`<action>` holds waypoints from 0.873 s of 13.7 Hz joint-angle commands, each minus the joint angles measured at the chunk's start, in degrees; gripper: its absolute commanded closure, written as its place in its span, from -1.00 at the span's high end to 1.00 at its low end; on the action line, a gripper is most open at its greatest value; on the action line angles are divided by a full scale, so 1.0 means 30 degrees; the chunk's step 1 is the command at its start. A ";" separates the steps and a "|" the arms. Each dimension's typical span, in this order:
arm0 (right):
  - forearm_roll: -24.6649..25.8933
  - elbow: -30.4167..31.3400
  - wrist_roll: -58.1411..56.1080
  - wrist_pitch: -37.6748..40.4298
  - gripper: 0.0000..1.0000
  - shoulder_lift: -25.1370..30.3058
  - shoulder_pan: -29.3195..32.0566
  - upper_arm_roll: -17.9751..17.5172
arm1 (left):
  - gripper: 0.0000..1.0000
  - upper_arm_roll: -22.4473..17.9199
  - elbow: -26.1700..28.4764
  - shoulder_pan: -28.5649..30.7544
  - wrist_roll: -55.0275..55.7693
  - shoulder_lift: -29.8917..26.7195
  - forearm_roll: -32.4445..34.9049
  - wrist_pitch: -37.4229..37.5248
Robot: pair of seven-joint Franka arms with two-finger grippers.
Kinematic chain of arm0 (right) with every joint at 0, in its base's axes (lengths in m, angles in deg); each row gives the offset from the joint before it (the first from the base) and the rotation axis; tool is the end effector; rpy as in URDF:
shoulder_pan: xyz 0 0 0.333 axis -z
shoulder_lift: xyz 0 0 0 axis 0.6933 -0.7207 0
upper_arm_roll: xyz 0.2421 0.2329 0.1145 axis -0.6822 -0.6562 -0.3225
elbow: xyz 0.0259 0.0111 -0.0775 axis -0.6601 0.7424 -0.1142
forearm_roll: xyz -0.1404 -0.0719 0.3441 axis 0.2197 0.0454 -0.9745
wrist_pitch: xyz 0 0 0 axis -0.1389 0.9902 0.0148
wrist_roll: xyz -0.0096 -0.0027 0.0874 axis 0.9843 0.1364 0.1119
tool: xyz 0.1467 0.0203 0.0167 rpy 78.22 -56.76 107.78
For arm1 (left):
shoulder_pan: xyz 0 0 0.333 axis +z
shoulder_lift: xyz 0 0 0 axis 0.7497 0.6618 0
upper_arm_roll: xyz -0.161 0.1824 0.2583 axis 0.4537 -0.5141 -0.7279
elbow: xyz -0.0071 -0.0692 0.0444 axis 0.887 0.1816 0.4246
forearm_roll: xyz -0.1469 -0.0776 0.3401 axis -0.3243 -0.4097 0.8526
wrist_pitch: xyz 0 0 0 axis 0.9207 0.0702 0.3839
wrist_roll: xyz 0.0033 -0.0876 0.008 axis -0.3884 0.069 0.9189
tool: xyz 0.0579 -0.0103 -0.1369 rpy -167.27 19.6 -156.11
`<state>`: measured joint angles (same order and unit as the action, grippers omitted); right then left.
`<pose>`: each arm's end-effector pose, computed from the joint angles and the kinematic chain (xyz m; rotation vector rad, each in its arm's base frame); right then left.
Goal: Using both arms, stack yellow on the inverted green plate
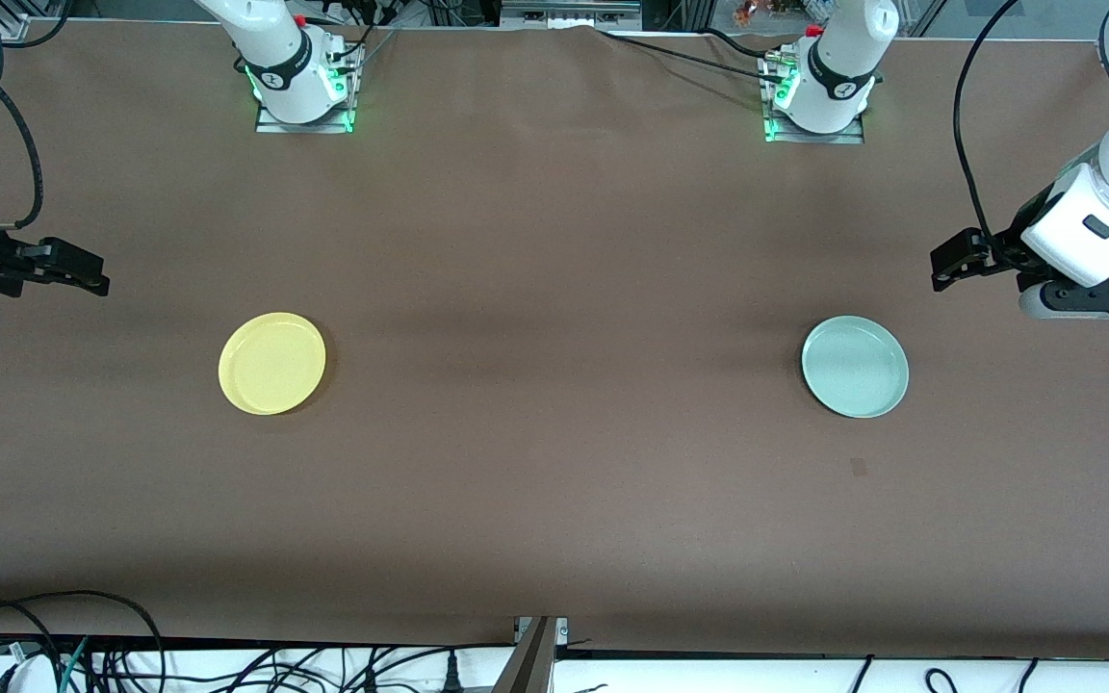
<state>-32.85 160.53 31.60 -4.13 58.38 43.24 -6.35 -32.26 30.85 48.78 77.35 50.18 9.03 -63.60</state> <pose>0.6088 -0.0027 0.5824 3.1114 0.0543 -0.0946 0.5790 -0.0501 0.5810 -3.1162 0.0016 0.0515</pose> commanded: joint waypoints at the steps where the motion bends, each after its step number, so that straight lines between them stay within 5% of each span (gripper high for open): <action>1: -0.0196 -0.0483 0.0002 0.0346 1.00 -0.0185 0.0159 -0.0048 | 1.00 0.0052 -0.0167 -0.0012 0.0177 -0.0099 0.0110 0.0225; 12: -0.0225 -0.0483 0.0002 0.0346 1.00 -0.0185 0.0365 -0.0048 | 1.00 0.0052 -0.0167 -0.0100 -0.0232 0.0104 -0.0008 0.0021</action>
<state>-32.85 160.53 31.60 -4.12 58.38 43.91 -6.31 -32.14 30.85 48.60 77.31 50.20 9.03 -63.60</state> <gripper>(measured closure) 0.000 0.000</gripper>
